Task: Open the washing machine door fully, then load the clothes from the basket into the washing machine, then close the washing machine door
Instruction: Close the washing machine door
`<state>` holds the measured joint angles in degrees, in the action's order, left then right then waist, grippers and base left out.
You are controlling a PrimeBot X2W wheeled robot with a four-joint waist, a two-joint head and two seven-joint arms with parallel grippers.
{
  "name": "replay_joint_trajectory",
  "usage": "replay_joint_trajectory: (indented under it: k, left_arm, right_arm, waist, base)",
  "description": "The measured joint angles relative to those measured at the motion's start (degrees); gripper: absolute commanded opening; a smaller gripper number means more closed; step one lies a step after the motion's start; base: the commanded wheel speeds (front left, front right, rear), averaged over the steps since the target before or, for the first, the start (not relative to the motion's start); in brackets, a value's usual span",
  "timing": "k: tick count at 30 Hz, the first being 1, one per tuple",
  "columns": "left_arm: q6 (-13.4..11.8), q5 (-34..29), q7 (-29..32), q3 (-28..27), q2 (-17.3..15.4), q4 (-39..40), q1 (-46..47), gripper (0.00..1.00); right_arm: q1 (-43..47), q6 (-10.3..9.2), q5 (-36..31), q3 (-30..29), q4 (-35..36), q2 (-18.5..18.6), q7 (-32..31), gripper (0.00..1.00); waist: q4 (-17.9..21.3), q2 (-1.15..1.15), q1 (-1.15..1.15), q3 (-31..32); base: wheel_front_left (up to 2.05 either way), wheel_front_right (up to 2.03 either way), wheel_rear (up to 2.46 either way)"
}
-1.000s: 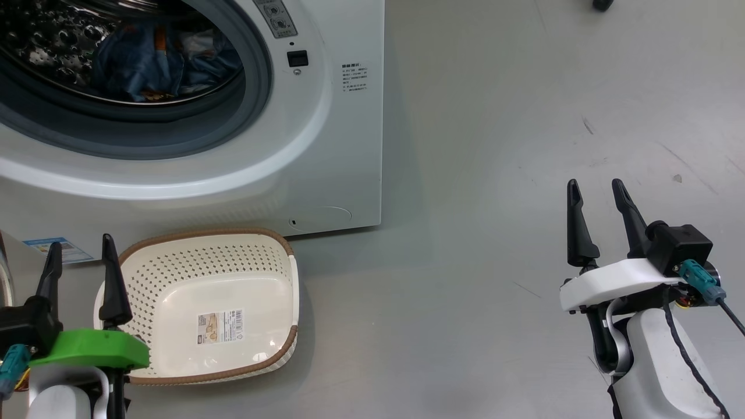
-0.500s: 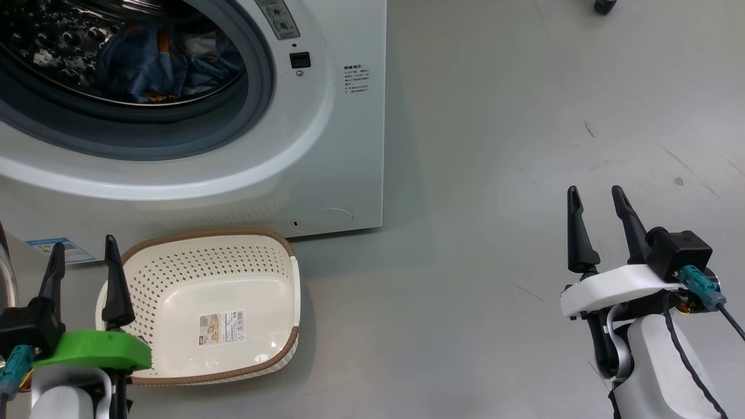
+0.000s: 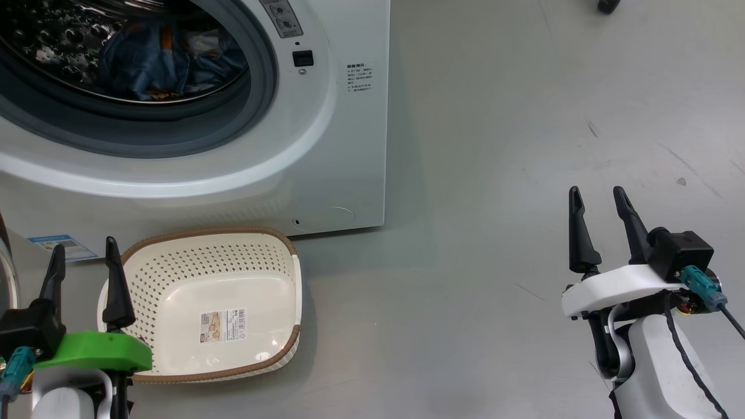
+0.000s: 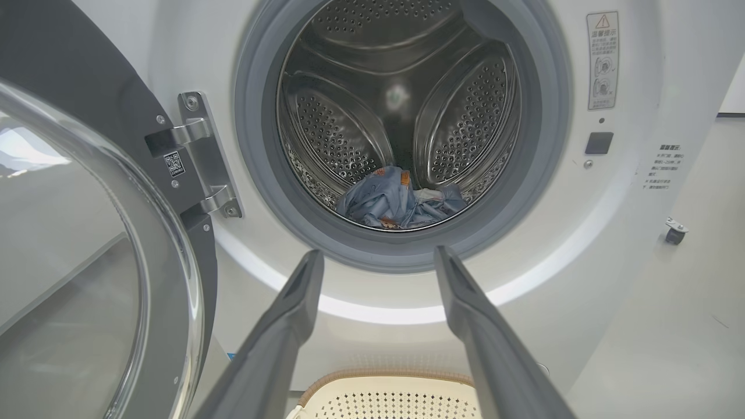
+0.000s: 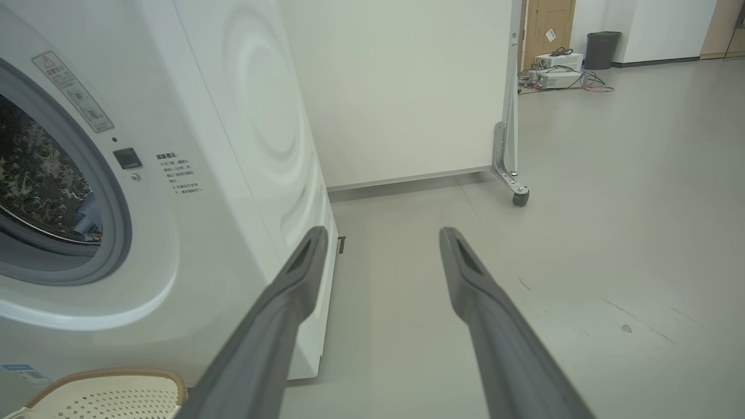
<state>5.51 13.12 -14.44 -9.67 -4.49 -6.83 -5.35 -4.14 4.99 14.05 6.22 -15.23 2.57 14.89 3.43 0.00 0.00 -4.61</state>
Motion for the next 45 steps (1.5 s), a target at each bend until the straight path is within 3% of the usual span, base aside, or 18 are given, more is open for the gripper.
replay_joint_trajectory:
  k: [26,45]
  left_arm:
    - [0.0,-1.0,0.0,-1.0,1.0,-0.2,0.0,1.00]
    - [-0.1,-1.4,0.0,-1.2,1.4,-0.4,0.1,1.00]
  right_arm:
    - [0.0,0.01,0.1,-0.3,-0.3,0.0,0.0,1.00]
    - [0.0,0.22,0.4,-0.6,-0.3,-0.1,0.0,1.00]
  waist:
    - [-0.5,0.00,0.00,-0.4]
    - [-0.9,0.00,0.00,-1.0]
  base:
    - [-0.05,0.05,0.00]
    - [-0.73,0.73,0.00]
